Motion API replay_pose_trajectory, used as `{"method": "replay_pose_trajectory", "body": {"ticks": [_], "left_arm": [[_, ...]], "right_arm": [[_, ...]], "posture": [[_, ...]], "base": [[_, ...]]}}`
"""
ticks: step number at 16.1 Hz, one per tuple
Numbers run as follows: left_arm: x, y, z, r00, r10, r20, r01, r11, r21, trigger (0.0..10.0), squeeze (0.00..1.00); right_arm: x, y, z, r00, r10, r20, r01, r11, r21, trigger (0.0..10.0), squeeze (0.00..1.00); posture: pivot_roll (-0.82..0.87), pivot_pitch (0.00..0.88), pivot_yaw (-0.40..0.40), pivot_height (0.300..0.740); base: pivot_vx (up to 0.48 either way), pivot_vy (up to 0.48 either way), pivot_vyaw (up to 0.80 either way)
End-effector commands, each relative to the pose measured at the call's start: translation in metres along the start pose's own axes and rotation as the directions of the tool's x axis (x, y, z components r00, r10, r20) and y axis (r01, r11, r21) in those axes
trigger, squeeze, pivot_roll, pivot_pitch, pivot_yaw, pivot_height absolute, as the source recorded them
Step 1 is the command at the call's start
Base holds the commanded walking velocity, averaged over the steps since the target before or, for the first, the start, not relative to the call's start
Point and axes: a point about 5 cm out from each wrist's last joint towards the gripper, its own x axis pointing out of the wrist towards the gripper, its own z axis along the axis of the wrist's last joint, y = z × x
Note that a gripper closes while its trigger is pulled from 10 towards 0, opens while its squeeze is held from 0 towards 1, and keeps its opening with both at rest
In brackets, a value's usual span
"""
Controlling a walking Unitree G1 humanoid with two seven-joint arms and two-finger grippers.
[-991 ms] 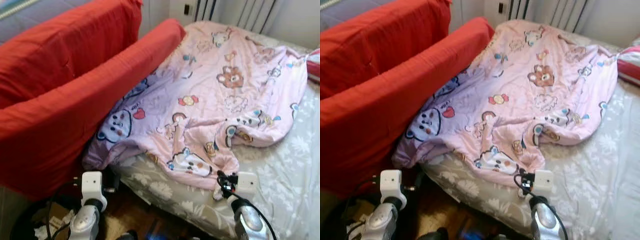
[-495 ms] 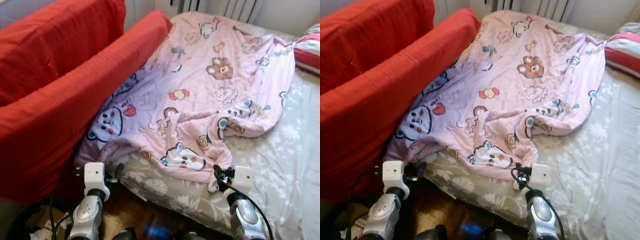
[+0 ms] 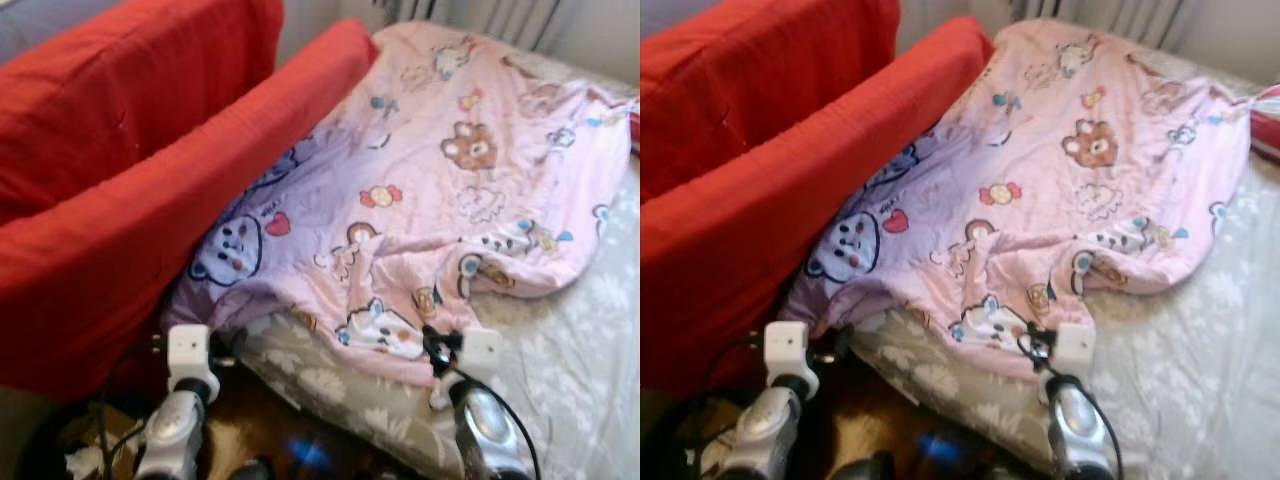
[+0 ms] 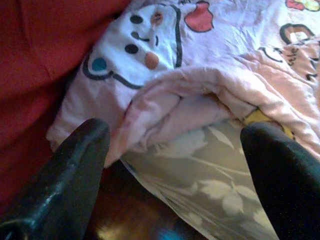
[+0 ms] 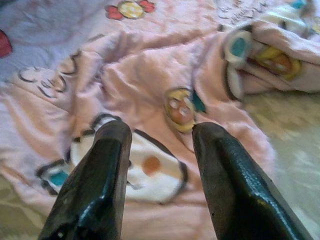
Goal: Clean up the room
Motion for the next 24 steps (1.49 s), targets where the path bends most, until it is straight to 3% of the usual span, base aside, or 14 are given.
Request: {"method": "replay_pose_trajectory", "body": {"ticks": [1, 9, 14, 19, 24], "left_arm": [[-0.0015, -0.0046, -0.0037, 1.0, -0.013, -0.017, 0.012, 1.0, -0.008, 10.0, 0.0], [0.0009, -0.0074, 0.0001, 1.0, -0.026, -0.004, 0.026, 1.0, -0.009, 10.0, 0.0], [0.004, -0.0096, 0.0054, 0.999, -0.04, 0.014, 0.04, 0.999, -0.009, 10.0, 0.0], [0.0025, -0.0078, 0.0028, 0.999, -0.039, -0.002, 0.039, 0.999, -0.004, 10.0, 0.0], [0.0026, -0.0077, 0.0031, 0.999, -0.049, -0.005, 0.049, 0.999, 0.008, 10.0, 0.0]], "right_arm": [[-0.007, -0.0088, -0.0102, 0.999, -0.027, -0.041, 0.027, 1.0, 0.003, 10.0, 0.0], [-0.0048, -0.0088, -0.0071, 0.999, -0.029, -0.033, 0.029, 1.0, 0.003, 10.0, 0.0], [-0.0036, -0.0149, -0.0072, 0.994, -0.086, -0.06, 0.085, 0.996, -0.02, 10.0, 0.0], [-0.0024, -0.016, -0.009, 0.99, -0.104, -0.095, 0.099, 0.993, -0.058, 10.0, 0.0], [0.0008, -0.0106, -0.0069, 0.991, -0.092, -0.096, 0.086, 0.995, -0.059, 10.0, 0.0]], "posture": [[0.15, 0.257, -0.031, 0.74], [0.14, 0.254, -0.029, 0.74], [0.14, 0.25, -0.027, 0.74], [0.15, 0.253, -0.023, 0.681], [0.15, 0.253, -0.02, 0.676]], "base": [[0.0, 0.0, 0.0], [0.0, 0.0, 0.0], [0.0, 0.0, 0.0], [0.0, 0.0, 0.0], [0.0, 0.0, 0.0]]}}
